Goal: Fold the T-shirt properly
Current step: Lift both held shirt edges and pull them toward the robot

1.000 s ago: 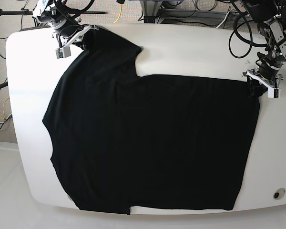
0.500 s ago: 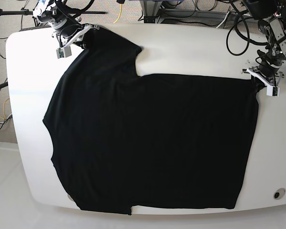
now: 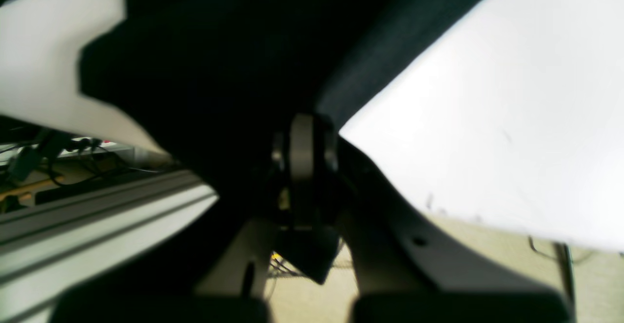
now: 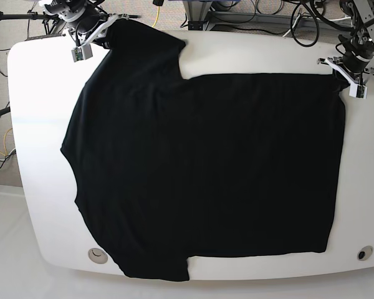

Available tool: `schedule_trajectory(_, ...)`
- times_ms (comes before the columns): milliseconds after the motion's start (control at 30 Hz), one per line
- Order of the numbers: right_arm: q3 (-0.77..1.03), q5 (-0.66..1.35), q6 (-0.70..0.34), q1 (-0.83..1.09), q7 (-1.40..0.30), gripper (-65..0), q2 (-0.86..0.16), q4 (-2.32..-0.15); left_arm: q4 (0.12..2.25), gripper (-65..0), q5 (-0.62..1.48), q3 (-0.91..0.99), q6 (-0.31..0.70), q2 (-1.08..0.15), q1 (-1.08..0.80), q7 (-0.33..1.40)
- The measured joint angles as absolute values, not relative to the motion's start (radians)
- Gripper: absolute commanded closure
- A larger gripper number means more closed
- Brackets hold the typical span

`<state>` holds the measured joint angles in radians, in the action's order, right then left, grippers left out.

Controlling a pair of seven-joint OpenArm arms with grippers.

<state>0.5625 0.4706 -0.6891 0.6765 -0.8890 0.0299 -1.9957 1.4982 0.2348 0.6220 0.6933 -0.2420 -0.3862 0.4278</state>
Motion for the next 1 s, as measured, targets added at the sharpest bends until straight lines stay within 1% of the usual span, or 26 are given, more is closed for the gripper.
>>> schedule_trajectory(333,0.583,0.47,-0.696,0.742,-0.895,-0.2,0.03,-2.04,1.55,0.0,0.26,0.641,0.696,-0.223,-0.472,0.43)
schedule_trajectory(567,0.581,0.471,-0.696,0.738,-0.894,-0.2,0.034,-2.062,1.643,0.0,0.286,0.651,0.699,-0.216,-0.521,0.429)
schedule_trajectory(1000,0.581,0.492,-0.696,0.665,-0.899,0.0,0.03,-2.051,1.7,0.0,0.282,0.668,0.697,-0.211,-0.53,0.418)
